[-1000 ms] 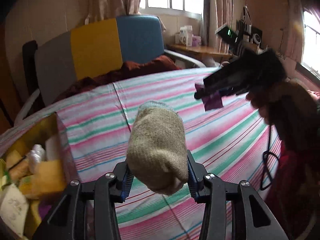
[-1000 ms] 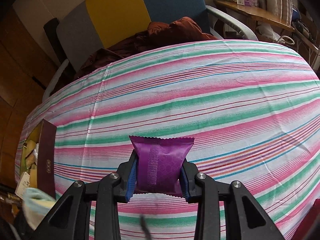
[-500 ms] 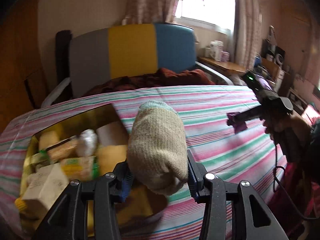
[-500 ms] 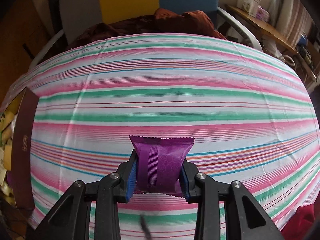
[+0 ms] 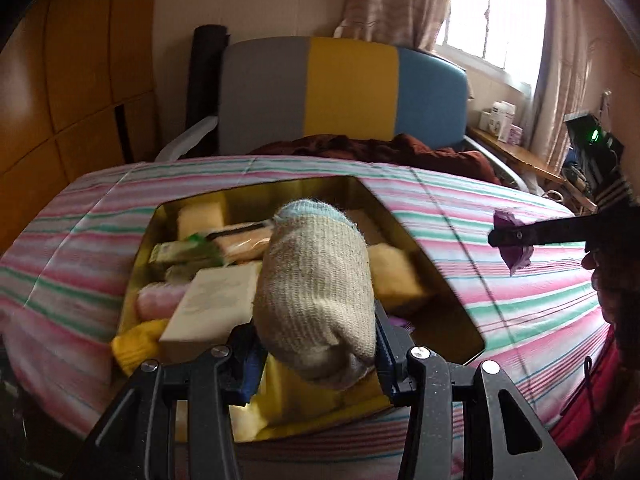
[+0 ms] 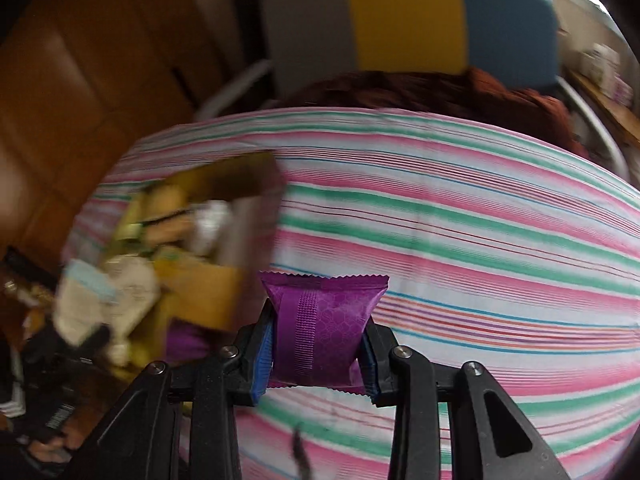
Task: Organize objects
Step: 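Carry the sock with the left gripper while the right carries the purple packet to the tray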
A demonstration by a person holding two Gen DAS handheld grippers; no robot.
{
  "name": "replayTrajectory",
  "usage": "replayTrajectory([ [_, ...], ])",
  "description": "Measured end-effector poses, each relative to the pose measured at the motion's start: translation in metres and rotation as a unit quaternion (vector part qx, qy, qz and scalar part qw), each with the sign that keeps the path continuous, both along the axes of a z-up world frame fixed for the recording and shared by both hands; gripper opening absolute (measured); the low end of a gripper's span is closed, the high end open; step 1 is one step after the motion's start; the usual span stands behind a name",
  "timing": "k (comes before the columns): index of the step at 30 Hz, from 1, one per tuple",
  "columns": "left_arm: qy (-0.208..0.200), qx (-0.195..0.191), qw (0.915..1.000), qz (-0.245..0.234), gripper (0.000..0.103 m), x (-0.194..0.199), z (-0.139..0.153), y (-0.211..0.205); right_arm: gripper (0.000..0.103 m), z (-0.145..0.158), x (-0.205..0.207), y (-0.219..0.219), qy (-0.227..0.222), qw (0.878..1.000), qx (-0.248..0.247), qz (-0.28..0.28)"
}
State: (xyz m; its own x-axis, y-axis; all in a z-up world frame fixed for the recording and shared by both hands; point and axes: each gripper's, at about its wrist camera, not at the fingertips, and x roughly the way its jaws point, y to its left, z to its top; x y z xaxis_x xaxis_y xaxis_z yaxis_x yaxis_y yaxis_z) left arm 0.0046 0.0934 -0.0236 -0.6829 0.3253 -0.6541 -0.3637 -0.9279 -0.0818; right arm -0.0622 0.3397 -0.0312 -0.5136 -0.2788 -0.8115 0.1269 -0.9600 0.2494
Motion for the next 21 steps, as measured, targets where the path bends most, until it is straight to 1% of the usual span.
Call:
replayTrajectory([
  [3, -0.003, -0.002, 0.9999, 0.01, 0.046, 0.001, -0.004, -0.009, 0.035, 0.004, -0.001, -0.031, 0.011, 1.0, -0.011, 0.021],
  [8, 0.015, -0.005, 0.9998, 0.007, 0.046, 0.003, 0.002, -0.007, 0.035, 0.01, -0.008, -0.067, 0.023, 0.998, -0.013, 0.051],
  [10, 0.02, -0.009, 0.9998, 0.004, 0.046, 0.003, 0.003, -0.004, 0.035, 0.013, -0.012, -0.074, 0.026, 0.998, -0.01, 0.057],
  [15, 0.014, -0.014, 0.9998, 0.001, 0.046, -0.001, 0.0, 0.001, 0.035, 0.022, -0.024, -0.086, 0.033, 0.997, -0.004, 0.065],
  [21, 0.003, -0.02, 0.9998, 0.0, 0.047, -0.008, -0.007, 0.006, 0.035, 0.023, -0.039, -0.094, 0.034, 0.997, 0.0, 0.073],
])
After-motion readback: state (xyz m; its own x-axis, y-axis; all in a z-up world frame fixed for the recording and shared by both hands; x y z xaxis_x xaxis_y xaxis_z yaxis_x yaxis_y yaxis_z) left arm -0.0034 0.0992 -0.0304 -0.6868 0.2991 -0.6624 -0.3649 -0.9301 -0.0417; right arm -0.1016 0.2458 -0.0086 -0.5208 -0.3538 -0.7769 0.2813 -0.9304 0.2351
